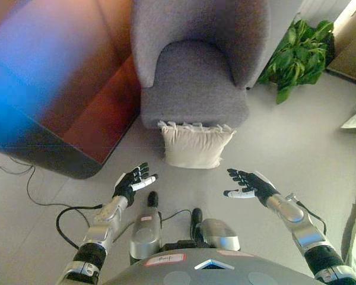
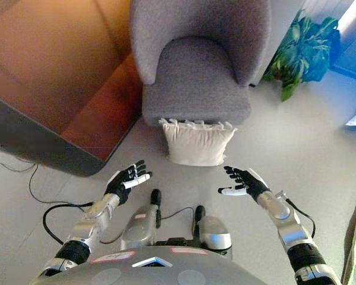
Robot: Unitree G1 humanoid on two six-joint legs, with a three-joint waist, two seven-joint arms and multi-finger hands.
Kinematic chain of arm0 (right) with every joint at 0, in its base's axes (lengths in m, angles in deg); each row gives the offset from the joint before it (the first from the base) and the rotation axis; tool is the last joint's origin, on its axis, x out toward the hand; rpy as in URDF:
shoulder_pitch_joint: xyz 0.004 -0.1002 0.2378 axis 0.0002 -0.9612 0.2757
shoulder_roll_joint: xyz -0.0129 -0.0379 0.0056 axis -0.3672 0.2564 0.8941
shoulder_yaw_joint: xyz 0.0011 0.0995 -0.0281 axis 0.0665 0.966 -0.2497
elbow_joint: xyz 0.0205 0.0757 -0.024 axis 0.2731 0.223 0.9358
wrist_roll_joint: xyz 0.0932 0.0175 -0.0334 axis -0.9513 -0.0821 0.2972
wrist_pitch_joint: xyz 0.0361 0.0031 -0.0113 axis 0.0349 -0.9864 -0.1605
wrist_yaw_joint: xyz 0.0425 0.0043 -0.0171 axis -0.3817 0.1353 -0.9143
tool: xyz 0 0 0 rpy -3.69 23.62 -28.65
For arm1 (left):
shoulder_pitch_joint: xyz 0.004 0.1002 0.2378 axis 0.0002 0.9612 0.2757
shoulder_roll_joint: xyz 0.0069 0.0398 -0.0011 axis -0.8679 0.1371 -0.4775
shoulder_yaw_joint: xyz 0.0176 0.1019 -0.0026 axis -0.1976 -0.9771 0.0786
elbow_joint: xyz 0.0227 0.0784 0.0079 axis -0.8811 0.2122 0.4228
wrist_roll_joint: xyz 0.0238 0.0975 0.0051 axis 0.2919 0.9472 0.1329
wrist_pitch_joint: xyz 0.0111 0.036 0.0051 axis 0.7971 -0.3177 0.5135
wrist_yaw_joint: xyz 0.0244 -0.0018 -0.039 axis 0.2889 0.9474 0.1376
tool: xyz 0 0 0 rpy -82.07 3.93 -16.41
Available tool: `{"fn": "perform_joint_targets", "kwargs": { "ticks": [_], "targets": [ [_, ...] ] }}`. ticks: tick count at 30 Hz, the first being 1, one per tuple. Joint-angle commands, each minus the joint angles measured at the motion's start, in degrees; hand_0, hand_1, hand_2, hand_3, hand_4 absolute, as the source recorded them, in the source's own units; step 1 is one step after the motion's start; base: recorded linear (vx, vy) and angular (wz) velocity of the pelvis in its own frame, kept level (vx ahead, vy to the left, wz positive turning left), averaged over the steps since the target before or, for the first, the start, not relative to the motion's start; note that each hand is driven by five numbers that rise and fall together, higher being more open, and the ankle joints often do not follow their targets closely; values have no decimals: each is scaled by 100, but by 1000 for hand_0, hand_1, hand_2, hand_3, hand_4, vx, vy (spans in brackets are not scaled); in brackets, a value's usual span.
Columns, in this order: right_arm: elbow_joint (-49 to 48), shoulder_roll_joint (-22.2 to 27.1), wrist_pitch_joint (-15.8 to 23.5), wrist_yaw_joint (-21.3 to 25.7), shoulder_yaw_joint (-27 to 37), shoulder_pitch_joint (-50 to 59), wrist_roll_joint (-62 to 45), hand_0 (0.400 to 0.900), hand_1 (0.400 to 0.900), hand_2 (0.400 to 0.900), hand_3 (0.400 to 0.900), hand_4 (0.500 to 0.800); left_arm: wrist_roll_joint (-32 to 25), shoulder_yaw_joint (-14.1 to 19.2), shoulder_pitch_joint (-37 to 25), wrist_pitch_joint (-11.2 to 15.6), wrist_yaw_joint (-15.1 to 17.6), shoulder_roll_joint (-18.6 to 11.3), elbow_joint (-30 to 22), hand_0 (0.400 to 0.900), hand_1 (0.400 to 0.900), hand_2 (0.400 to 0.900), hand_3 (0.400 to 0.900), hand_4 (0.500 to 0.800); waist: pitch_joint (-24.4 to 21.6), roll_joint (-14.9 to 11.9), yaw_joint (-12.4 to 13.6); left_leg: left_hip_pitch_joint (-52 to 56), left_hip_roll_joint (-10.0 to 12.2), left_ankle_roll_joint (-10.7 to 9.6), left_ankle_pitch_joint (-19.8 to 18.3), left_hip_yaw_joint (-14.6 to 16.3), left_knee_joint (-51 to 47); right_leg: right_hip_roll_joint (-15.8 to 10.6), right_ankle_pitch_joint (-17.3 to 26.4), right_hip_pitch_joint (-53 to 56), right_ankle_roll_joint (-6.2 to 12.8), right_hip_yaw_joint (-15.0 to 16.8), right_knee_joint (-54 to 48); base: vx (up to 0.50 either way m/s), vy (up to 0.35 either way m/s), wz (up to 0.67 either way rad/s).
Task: Pick up the pillow and put it on the sofa.
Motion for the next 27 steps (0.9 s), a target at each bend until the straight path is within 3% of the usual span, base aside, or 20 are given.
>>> {"fn": "perform_joint_targets", "kwargs": {
  "ticks": [1,4,6,11,12,14,16,17,18,19,22,23,27],
  "targets": [
    [-297,217,564,268,-115,458,-201,900,900,900,900,800,-221,93,-261,487,205,-159,-344,900,900,900,900,800,-470,7,159,-666,165,129,1130,300,-46,131,-548,911,499,-97,-432,152,148,-40],
    [-123,109,503,330,-162,530,-233,900,900,900,900,800,-270,34,-371,506,248,-210,-329,900,900,900,900,800,-574,-103,193,-659,106,237,992,493,175,-71,-701,1039,568,-110,-365,248,144,-18],
    [-154,37,441,251,-277,608,-242,900,900,900,900,800,-295,81,-353,535,268,-362,-502,900,900,900,900,800,-699,-255,281,-701,4,427,733,684,555,-397,-893,991,712,-58,-5,391,223,-57],
    [-105,-67,412,221,-338,741,-197,900,900,900,900,800,-287,130,-398,567,332,-447,-570,900,900,900,900,800,-900,-371,332,-682,-323,709,416,824,654,-723,-833,818,939,-20,405,257,190,-22],
    [-102,-94,398,236,-364,813,-152,900,900,900,900,800,-266,122,-443,571,339,-476,-523,900,900,900,900,800,-940,-392,312,-615,-474,818,291,873,640,-806,-632,659,1024,31,774,206,202,-6],
    [-68,-107,406,240,-393,847,-137,900,900,900,900,800,-250,110,-480,582,349,-483,-503,900,900,900,900,800,-952,-398,307,-574,-544,883,228,894,620,-849,-515,483,1054,67,1104,176,197,-1],
    [-118,-117,394,234,-435,922,-68,900,900,900,900,800,-232,100,-573,579,394,-511,-559,900,900,900,900,800,-833,-351,249,-321,-710,1091,46,922,551,-905,344,-99,1097,-5,2299,111,197,-3],
    [-119,-117,392,234,-435,926,-68,900,900,900,900,800,-231,102,-576,579,394,-510,-559,900,900,900,900,800,-829,-356,256,-320,-715,1095,46,933,550,-913,334,-116,1103,9,2327,53,214,-11],
    [-155,-118,398,234,-487,1028,-40,900,900,900,900,800,-259,96,-612,580,395,-536,-622,900,900,900,900,800,-609,-246,206,-61,-750,1215,-34,958,472,-957,696,-456,1111,-218,3114,74,236,-15],
    [-156,-134,392,244,-504,1084,-5,900,900,900,900,800,-270,105,-613,573,398,-529,-650,900,900,900,900,800,-525,-161,217,87,-741,1278,-107,990,425,-1028,769,-603,1089,-470,3444,73,233,-13],
    [-201,-163,388,264,-525,1170,10,900,900,900,900,800,-293,127,-681,562,406,-550,-681,900,900,900,900,800,-381,-120,149,374,-769,1318,-159,923,277,-1005,541,-961,1051,-590,3718,130,102,8],
    [-283,-163,393,326,-520,1282,-13,900,900,900,900,800,-335,135,-775,593,444,-535,-628,900,900,900,900,800,-256,-74,106,499,-761,1279,-172,904,186,-1044,217,-1269,944,-744,3322,107,4,2],
    [-244,-132,418,486,-577,1513,27,900,900,900,900,800,-404,77,-944,668,504,-506,-538,900,900,900,900,800,-97,-46,85,605,-681,1079,-261,842,83,-1532,164,-1414,987,-903,1951,83,-78,-3]
  ]
}}
